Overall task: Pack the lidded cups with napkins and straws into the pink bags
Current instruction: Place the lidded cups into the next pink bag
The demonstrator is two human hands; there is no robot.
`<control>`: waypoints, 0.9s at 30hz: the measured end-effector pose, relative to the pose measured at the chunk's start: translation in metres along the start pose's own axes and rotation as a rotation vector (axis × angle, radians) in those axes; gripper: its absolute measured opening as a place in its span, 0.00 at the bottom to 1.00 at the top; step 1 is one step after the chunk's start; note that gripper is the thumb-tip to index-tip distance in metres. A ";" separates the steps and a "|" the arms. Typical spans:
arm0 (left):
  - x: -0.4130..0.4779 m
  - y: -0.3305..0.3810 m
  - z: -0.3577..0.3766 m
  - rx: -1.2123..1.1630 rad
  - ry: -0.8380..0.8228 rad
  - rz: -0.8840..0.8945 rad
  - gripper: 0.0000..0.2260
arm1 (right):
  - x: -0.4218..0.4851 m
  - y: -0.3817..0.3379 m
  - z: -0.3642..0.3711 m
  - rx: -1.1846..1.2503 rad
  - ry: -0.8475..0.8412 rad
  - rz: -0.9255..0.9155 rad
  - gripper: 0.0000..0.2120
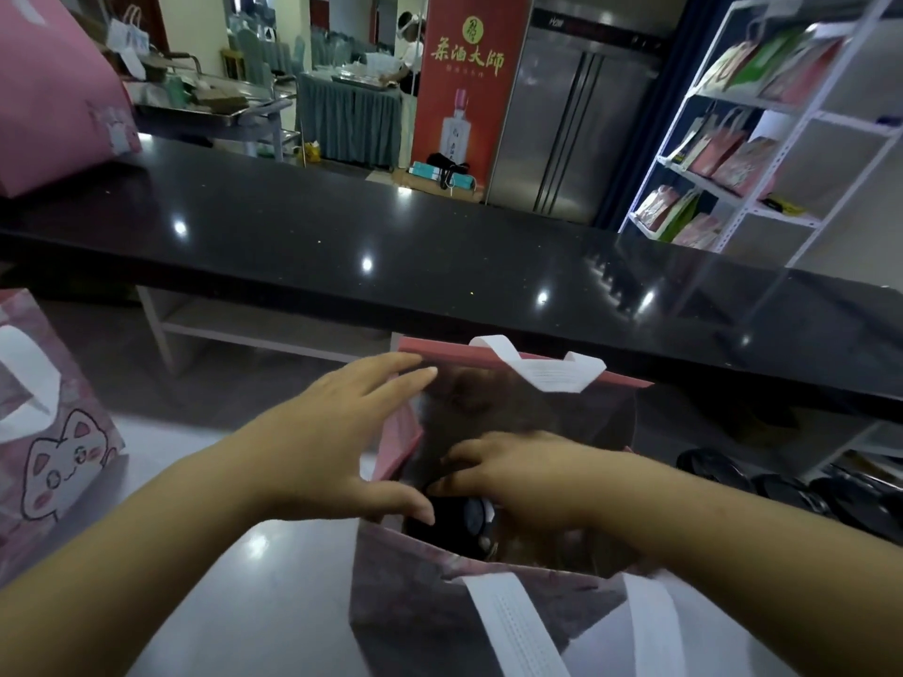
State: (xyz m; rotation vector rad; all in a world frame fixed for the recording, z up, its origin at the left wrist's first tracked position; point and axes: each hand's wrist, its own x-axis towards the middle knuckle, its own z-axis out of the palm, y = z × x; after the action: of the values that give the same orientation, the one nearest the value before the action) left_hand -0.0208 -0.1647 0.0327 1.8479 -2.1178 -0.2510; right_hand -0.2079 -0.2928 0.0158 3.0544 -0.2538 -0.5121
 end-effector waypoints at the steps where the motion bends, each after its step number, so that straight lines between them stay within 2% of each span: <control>1: 0.000 -0.001 -0.001 0.011 0.036 0.008 0.47 | -0.006 0.002 -0.007 0.004 0.043 0.009 0.27; 3: 0.001 0.001 -0.006 0.071 0.112 0.052 0.42 | -0.023 0.005 -0.025 0.061 0.128 0.039 0.23; 6: 0.006 0.008 -0.018 0.180 0.238 0.220 0.28 | -0.057 0.004 -0.048 0.141 0.259 0.127 0.15; 8: 0.012 0.017 -0.026 0.170 0.275 0.317 0.20 | -0.081 0.004 -0.057 0.181 0.346 0.204 0.13; 14: 0.049 0.068 -0.052 0.175 0.278 0.534 0.15 | -0.156 0.020 -0.046 0.213 0.517 0.473 0.12; 17: 0.072 0.102 -0.054 0.276 0.240 0.626 0.13 | -0.190 0.038 -0.022 0.200 0.473 0.625 0.14; 20: 0.093 0.136 -0.043 0.374 0.159 0.689 0.15 | -0.216 0.063 0.007 0.223 0.322 0.749 0.14; 23: 0.115 0.160 -0.027 0.422 0.092 0.699 0.19 | -0.230 0.091 0.036 0.211 0.163 0.832 0.18; 27: 0.144 0.169 -0.004 0.466 0.087 0.665 0.20 | -0.224 0.129 0.072 0.234 0.073 0.880 0.26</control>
State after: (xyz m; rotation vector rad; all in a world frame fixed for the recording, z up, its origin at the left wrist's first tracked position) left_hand -0.1932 -0.2807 0.1113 1.1918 -2.7317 0.5039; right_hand -0.4604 -0.3837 0.0278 2.7256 -1.6228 -0.3084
